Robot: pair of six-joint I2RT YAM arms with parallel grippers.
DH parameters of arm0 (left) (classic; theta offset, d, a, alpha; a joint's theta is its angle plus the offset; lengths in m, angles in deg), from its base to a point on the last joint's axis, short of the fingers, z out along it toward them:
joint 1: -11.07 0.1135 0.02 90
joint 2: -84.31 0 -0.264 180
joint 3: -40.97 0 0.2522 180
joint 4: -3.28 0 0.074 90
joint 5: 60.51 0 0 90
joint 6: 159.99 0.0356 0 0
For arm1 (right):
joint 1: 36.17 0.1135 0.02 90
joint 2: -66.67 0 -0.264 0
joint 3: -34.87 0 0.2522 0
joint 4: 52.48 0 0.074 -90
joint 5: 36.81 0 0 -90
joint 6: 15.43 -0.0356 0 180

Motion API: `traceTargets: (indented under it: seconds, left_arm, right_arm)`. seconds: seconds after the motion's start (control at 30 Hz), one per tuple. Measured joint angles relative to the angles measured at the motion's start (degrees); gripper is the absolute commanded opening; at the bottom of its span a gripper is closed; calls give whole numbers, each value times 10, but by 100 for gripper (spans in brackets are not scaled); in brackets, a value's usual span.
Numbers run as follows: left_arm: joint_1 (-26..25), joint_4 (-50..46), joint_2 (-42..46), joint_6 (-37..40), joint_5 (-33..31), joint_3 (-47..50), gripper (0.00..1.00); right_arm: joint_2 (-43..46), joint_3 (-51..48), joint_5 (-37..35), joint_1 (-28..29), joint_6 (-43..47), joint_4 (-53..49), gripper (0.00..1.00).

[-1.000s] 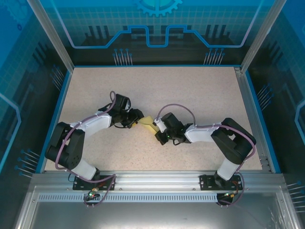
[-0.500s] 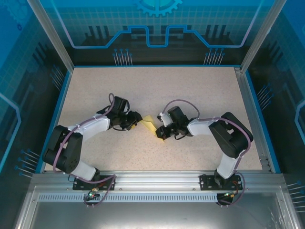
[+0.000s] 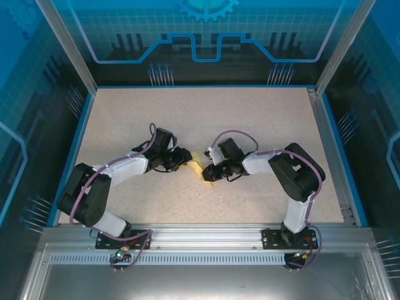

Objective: Fold a paper plane with a square sheet of paper (pick it up from the middle)
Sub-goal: Fold the wing for the fifth time at the center of the table.

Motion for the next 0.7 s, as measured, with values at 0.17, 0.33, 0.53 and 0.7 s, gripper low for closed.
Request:
traceTargets:
  seconds: [0.17, 0.33, 0.53, 0.7]
  left_arm:
    - [-12, 26, -1, -5, 5, 4, 35]
    - [-33, 75, -14, -17, 22, 22, 34]
    - [-48, 141, -48, -26, 32, 33, 35]
    - [-50, 186, -80, -34, 36, 36, 37]
  right_arm:
    - [-4, 0, 7, -4, -23, 6, 9]
    - [-7, 0, 15, -7, -36, 10, 9]
    - [-8, 0, 16, -8, -47, 12, 9]
    - [-8, -3, 15, -10, -58, 17, 8]
